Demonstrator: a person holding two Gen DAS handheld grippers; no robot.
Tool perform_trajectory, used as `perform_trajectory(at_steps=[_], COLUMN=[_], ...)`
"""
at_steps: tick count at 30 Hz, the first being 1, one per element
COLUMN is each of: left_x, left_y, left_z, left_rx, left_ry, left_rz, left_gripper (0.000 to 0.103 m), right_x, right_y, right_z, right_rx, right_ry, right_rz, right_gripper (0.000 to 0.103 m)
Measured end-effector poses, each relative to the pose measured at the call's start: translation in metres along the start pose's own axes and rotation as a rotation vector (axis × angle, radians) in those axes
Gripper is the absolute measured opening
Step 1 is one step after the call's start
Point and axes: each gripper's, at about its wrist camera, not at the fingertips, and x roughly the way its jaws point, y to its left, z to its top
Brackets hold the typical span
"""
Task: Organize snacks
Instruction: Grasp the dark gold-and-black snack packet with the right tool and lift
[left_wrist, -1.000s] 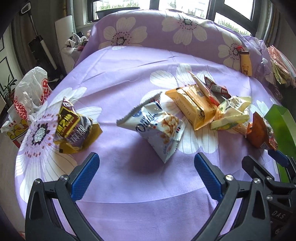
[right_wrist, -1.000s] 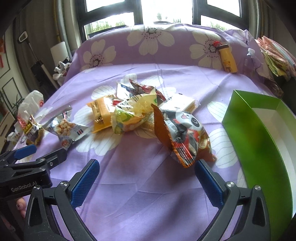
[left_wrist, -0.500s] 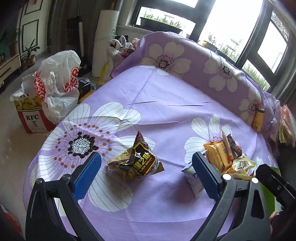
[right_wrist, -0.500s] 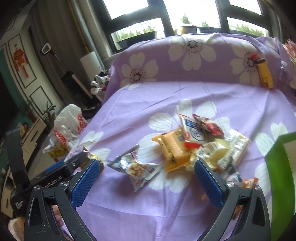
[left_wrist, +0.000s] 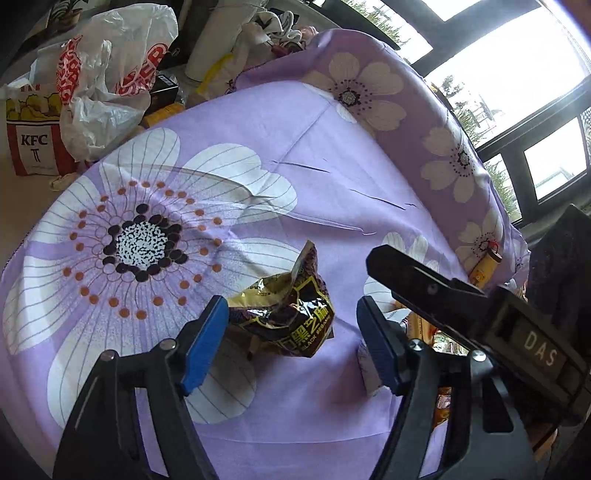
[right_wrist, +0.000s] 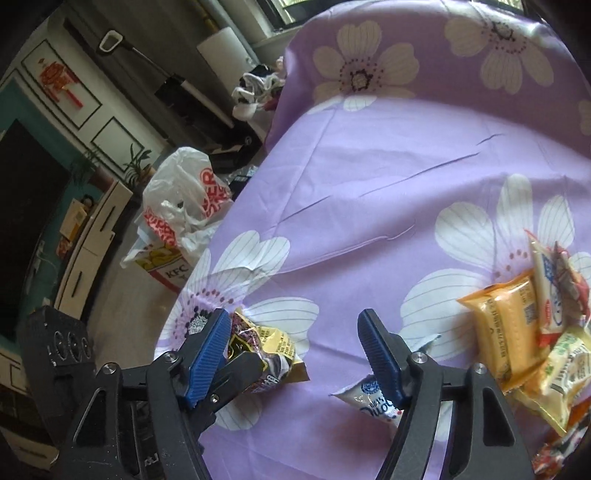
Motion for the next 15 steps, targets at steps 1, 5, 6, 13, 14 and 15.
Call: perform_trajectory(at_steps=[1,5,6,13,14,15], left_x=[0.000,-0.001,-0.002,-0.003,-0.004,-0.005], left_y=[0.000,0.002,0.003,0.007,0.009,0.009], left_z=[0.000,0.002,0.002,0.002,0.002,0.002], left_rx=[0.008,0.027,0.031,0.030,0.023,0.021], left_ry=[0.001,0.001,0.002,0.015,0.017,0.018], left_rz=[0.013,0.025,0.021,0.053,0.040,0.035], left_gripper=[0.070,0.070,0.070,0.067,0.067,0.067], right_x=[0.008,0.024,0.025,0.026,0.025,0.023], right_y=[-0.001,-0.008,-0.008,-0.010,-0.010,-0.009], right_z=[0.001,-0.001,-0.002,-0.002,-0.001,-0.001], right_rx=[0.006,0.046,0.050,0.083,0.087,0.092], right_ry=[0.018,0.082,0.089,0.129,0.124,0.127], right_rz=[-0.003,0.069,0.093,0.140,0.149,0.167], right_gripper=[0.074,0.074,0.074,0.074,0.074,0.074])
